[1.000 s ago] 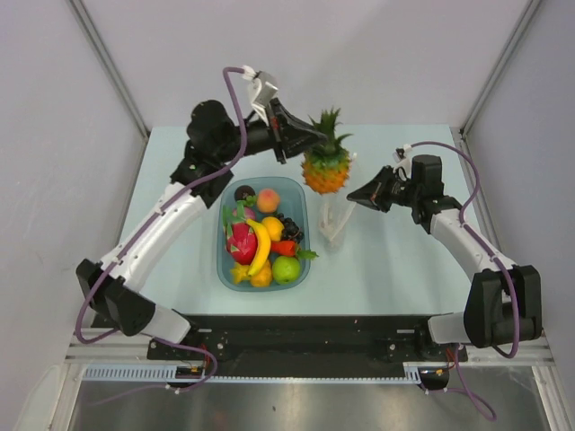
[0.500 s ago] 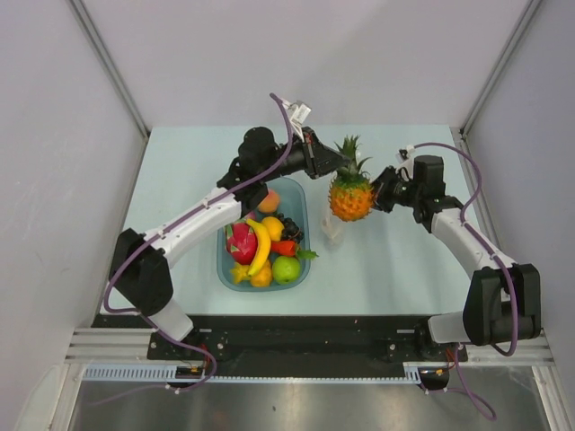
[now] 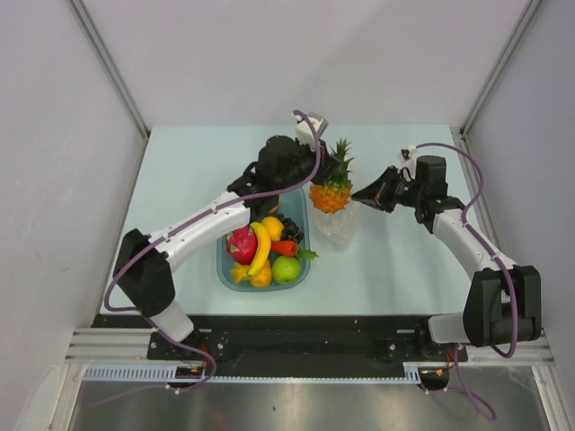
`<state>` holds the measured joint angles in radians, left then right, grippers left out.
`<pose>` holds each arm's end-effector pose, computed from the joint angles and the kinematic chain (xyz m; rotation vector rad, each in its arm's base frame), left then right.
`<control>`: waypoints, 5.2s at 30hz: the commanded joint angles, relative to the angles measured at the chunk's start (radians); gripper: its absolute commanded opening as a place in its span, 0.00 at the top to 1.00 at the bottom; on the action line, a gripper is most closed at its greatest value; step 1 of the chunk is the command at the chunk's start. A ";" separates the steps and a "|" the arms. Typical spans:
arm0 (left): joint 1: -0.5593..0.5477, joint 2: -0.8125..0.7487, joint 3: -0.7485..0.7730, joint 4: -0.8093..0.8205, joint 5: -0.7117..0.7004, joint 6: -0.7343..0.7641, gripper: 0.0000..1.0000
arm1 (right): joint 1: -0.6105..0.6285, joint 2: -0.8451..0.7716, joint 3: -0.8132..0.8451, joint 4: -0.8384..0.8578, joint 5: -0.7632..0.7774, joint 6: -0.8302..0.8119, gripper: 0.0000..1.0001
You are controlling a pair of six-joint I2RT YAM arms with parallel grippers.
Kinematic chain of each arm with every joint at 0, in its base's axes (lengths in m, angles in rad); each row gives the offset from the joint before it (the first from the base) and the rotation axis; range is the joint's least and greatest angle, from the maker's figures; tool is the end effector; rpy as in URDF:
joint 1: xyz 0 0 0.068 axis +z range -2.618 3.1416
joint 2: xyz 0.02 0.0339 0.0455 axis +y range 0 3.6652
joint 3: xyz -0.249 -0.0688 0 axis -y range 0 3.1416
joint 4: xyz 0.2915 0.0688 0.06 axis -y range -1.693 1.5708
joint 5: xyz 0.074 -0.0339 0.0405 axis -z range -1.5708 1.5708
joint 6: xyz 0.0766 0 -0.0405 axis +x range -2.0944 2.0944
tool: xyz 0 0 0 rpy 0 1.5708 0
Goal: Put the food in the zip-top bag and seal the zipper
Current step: Place the fake fruit in the zipper food storage bag, then adjust the zipper food storage bag at the center of the board, then pick up the fake fruit from the bin.
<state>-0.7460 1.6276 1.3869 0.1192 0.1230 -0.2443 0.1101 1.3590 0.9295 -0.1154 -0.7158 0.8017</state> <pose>0.3465 -0.3330 0.3327 0.5302 1.6823 -0.8363 0.3626 0.0907 0.2218 0.3083 2.2167 1.2785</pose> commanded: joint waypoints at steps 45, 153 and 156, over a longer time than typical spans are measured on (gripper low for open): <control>-0.060 0.308 0.402 -0.588 -0.014 -0.156 1.00 | -0.018 -0.109 0.012 0.180 -0.237 -0.007 1.00; 0.467 0.288 0.143 -0.724 -0.105 -0.029 0.27 | 0.020 -0.014 0.370 -0.584 0.082 -0.584 1.00; 0.455 0.285 0.113 -0.707 -0.121 -0.041 0.26 | 0.019 -0.026 0.365 -0.586 0.082 -0.582 1.00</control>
<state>-0.2859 1.9137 1.4956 -0.5880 0.0578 -0.2279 0.1272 1.3598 1.2499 -0.6998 -0.6418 0.2417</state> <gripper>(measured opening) 0.735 0.010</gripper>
